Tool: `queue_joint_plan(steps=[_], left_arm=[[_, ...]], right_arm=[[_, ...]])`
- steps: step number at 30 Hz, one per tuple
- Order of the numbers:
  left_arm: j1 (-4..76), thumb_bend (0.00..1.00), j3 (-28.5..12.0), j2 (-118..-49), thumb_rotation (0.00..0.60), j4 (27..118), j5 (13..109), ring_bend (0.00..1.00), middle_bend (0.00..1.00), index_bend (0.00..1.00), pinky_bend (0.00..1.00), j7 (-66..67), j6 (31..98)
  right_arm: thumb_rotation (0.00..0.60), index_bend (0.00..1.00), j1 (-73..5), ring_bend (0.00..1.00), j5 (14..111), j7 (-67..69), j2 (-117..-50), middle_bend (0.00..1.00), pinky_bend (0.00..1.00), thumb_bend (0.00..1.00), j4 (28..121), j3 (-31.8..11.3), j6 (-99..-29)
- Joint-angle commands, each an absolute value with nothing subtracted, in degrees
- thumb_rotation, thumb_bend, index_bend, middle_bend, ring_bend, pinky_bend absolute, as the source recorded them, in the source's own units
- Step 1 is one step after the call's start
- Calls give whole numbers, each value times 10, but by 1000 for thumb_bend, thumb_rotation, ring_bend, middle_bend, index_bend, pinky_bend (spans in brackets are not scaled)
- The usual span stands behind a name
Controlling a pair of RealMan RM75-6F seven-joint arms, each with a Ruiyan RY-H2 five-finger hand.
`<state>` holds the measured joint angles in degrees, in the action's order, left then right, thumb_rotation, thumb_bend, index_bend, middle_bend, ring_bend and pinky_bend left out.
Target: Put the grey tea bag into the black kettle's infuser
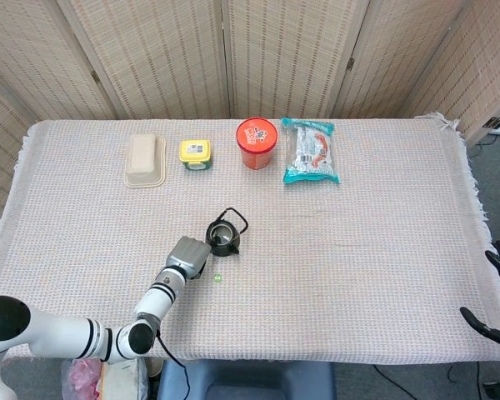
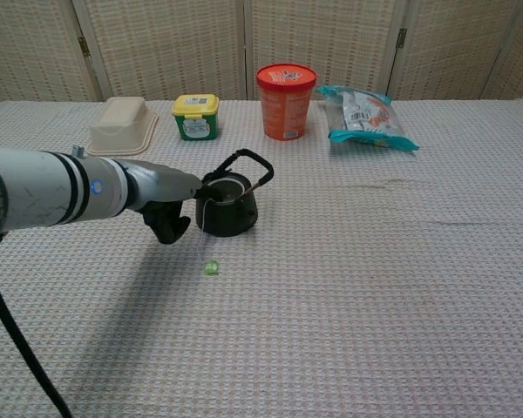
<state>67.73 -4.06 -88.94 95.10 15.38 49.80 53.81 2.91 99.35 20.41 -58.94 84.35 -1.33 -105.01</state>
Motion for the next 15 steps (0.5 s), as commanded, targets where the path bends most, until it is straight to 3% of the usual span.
queue_joint_plan(steps=[1, 9, 15], left_arm=[[680, 773, -41, -893, 600, 946, 158, 1000, 1000, 82, 1000, 494, 534], [679, 773, -59, -877, 600, 991, 193, 1000, 1000, 3, 1000, 476, 579], [663, 773, -65, -834, 600, 1063, 229, 1000, 1000, 0, 1000, 465, 633]], right_arm=[[600, 0, 29, 0, 993, 205, -589, 0, 0, 120, 843, -13, -1050], [600, 0, 30, 0, 997, 208, -589, 0, 0, 121, 840, -12, -1051], [600, 0, 33, 0, 999, 212, -589, 0, 0, 121, 837, -10, -1059]])
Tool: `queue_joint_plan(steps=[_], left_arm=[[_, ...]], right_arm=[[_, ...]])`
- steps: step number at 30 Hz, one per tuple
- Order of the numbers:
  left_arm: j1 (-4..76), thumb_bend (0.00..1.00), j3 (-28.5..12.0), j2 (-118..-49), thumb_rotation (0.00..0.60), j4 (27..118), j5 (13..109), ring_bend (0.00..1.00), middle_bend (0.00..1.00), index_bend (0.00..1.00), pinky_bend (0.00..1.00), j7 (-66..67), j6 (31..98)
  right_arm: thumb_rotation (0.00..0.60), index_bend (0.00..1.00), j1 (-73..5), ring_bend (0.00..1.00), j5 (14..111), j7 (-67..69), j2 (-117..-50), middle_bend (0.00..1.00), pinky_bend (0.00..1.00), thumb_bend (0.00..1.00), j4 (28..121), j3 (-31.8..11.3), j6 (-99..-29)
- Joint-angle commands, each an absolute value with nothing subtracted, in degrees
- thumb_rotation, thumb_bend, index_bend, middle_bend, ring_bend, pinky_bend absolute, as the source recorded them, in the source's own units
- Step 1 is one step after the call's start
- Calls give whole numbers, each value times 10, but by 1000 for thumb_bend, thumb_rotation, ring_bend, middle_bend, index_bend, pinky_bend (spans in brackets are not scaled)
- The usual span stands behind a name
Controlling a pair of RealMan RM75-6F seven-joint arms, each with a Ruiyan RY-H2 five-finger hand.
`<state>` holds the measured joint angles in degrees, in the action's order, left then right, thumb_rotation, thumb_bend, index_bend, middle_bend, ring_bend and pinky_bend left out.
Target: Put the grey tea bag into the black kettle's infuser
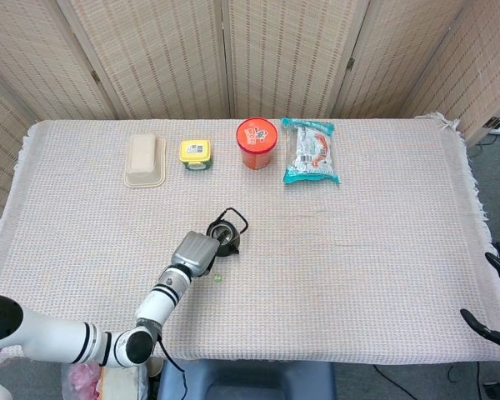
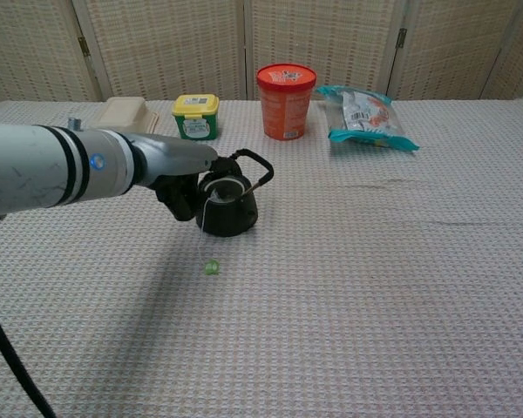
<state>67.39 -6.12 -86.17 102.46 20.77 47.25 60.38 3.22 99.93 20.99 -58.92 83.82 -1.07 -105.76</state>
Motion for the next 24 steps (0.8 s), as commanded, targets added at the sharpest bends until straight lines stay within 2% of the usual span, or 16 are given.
queue_joint_plan(steps=[1, 5, 7, 8, 9, 11, 14, 15, 17, 20, 24], left_arm=[[654, 773, -62, -816, 600, 1088, 241, 1000, 1000, 0, 1000, 461, 648], [598, 771, -42, -733, 600, 1188, 335, 963, 1000, 0, 1000, 420, 710], [546, 732, -13, -679, 600, 1229, 436, 890, 996, 0, 1000, 384, 762], [519, 692, 4, -658, 600, 1240, 489, 831, 963, 0, 1000, 364, 789], [479, 652, 30, -633, 600, 1249, 560, 774, 909, 0, 998, 334, 825], [418, 561, 74, -600, 600, 1249, 662, 631, 740, 0, 946, 282, 875], [321, 482, 144, -570, 600, 1205, 809, 398, 547, 0, 758, 217, 959], [281, 473, 165, -572, 600, 1172, 857, 325, 478, 0, 691, 201, 998], [222, 465, 179, -594, 600, 1112, 902, 206, 354, 0, 583, 178, 1058], [137, 404, 175, -650, 600, 1010, 905, 59, 166, 0, 463, 158, 1124], [74, 274, 146, -722, 600, 893, 880, 0, 15, 0, 430, 106, 1145]], right_arm=[[600, 0, 34, 0, 1000, 215, -589, 0, 0, 121, 836, -10, -1062], [600, 0, 38, 0, 1001, 221, -589, 0, 0, 121, 830, -10, -1069], [600, 0, 37, 0, 1001, 221, -590, 0, 0, 121, 829, -9, -1068], [600, 0, 37, 0, 1001, 219, -590, 0, 0, 121, 829, -9, -1065], [600, 0, 35, 0, 1000, 217, -589, 0, 0, 121, 830, -9, -1059], [600, 0, 30, 0, 997, 212, -589, 0, 0, 121, 835, -9, -1048], [600, 0, 21, 0, 998, 198, -590, 0, 0, 121, 842, -11, -1036], [600, 0, 18, 0, 999, 187, -592, 0, 0, 121, 846, -11, -1029], [600, 0, 14, 0, 1000, 171, -593, 0, 0, 121, 853, -8, -1016], [600, 0, 4, 0, 998, 142, -595, 0, 0, 122, 866, -8, -991], [600, 0, -10, 0, 991, 112, -602, 0, 0, 122, 877, -10, -961]])
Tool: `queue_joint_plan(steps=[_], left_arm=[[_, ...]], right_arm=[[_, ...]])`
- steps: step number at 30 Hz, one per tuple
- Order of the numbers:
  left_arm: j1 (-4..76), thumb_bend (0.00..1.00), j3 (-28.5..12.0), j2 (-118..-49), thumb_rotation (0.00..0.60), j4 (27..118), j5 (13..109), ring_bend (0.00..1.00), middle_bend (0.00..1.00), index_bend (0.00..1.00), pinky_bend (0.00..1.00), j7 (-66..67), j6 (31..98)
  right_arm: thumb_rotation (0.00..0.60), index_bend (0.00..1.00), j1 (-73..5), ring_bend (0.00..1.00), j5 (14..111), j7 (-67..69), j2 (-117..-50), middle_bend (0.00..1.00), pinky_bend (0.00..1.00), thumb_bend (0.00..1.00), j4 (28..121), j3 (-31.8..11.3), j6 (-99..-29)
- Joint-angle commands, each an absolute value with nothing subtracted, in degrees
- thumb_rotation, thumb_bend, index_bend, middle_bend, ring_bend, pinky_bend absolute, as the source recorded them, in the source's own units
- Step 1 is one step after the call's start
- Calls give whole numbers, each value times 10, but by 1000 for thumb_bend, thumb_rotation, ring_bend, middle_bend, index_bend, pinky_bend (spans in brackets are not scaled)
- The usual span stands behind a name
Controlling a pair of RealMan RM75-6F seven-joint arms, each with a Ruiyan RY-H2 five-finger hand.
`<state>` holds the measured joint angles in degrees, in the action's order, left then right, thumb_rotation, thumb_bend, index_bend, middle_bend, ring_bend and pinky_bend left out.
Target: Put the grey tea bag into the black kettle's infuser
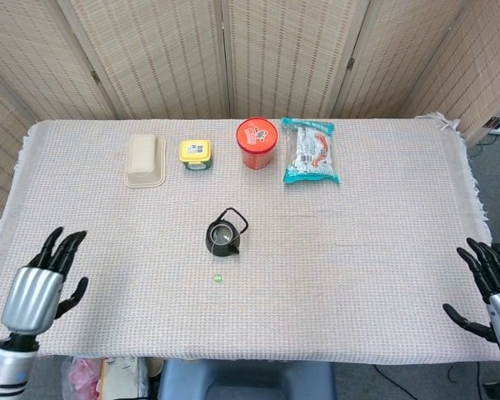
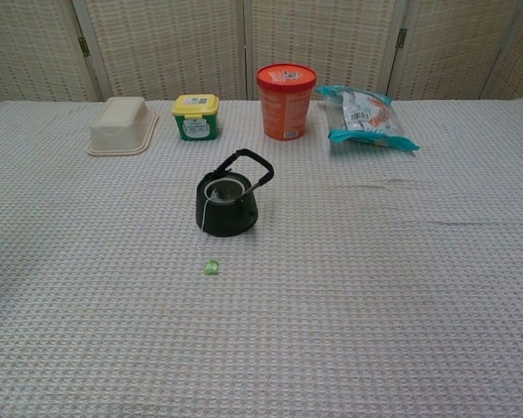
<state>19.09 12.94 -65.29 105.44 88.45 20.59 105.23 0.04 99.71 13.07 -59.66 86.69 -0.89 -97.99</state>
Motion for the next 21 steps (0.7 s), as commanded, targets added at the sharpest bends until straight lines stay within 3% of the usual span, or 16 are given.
queue_joint_plan(steps=[1, 8, 21], left_arm=[[70, 255, 143, -724, 600, 887, 872, 0, 1, 0, 414, 106, 1134], [71, 221, 120, -702, 600, 888, 861, 0, 0, 0, 213, 66, 1062], [63, 211, 89, -675, 600, 910, 850, 0, 0, 0, 178, 44, 974]], right_arm=[[600, 0, -12, 0, 989, 105, -603, 0, 0, 122, 880, -11, -956], [600, 0, -26, 0, 973, 65, -610, 0, 0, 122, 896, -12, -918], [600, 0, -22, 0, 962, 60, -608, 0, 0, 121, 903, -16, -927]])
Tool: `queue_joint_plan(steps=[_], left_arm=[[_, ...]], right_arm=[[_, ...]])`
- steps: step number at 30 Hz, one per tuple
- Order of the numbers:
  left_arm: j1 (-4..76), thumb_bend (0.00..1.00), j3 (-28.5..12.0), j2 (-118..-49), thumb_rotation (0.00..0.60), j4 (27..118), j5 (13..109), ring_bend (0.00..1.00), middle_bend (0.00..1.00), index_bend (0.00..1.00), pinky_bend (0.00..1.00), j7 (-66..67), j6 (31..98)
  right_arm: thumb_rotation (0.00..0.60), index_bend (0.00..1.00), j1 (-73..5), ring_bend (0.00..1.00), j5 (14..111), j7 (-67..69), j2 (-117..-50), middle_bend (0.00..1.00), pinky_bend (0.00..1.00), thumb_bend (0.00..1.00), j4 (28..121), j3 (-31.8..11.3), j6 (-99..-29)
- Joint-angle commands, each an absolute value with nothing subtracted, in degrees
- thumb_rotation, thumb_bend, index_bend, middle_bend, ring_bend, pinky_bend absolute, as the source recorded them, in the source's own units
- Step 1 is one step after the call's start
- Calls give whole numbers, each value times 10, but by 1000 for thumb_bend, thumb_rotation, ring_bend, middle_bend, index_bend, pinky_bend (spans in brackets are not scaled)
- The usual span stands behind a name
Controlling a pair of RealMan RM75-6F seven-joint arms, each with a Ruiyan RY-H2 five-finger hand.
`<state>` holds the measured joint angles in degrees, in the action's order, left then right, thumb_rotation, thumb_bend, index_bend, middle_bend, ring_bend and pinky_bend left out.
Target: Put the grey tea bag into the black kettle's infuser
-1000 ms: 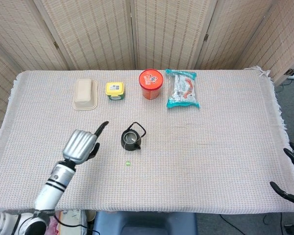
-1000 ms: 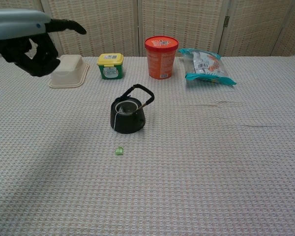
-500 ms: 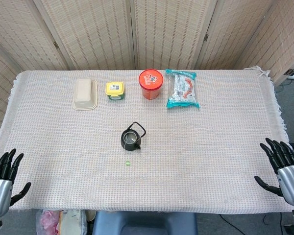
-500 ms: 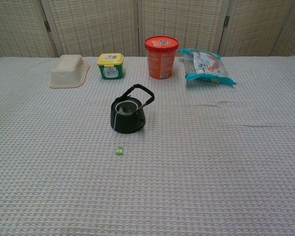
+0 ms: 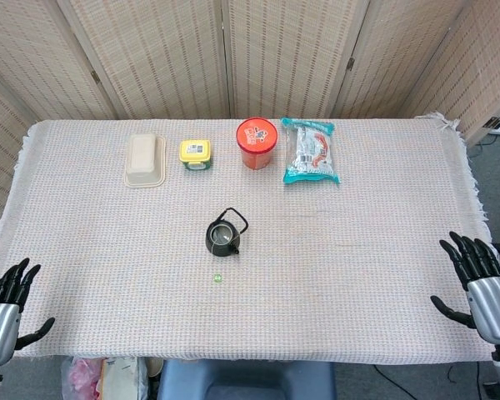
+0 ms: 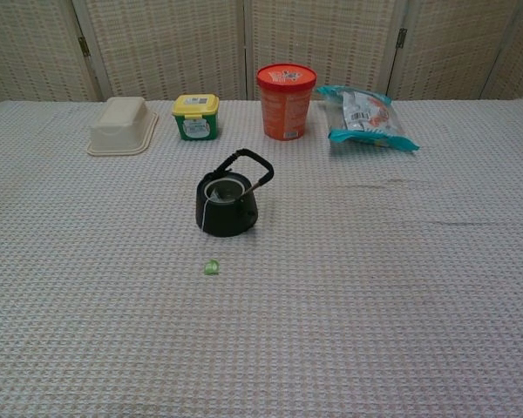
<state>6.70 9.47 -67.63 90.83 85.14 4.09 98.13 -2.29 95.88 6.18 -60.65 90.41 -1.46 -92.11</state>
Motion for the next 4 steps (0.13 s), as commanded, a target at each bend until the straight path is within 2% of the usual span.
queue_joint_plan(steps=[1, 4], left_arm=[[62, 211, 88, -675, 600, 910, 849, 0, 0, 0, 178, 46, 970], [59, 211, 81, -677, 600, 911, 855, 0, 0, 0, 178, 62, 965]], right_arm=[[600, 0, -23, 0, 961, 59, -609, 0, 0, 120, 902, -18, -927], [600, 0, -30, 0, 952, 55, -611, 0, 0, 121, 902, -20, -913]])
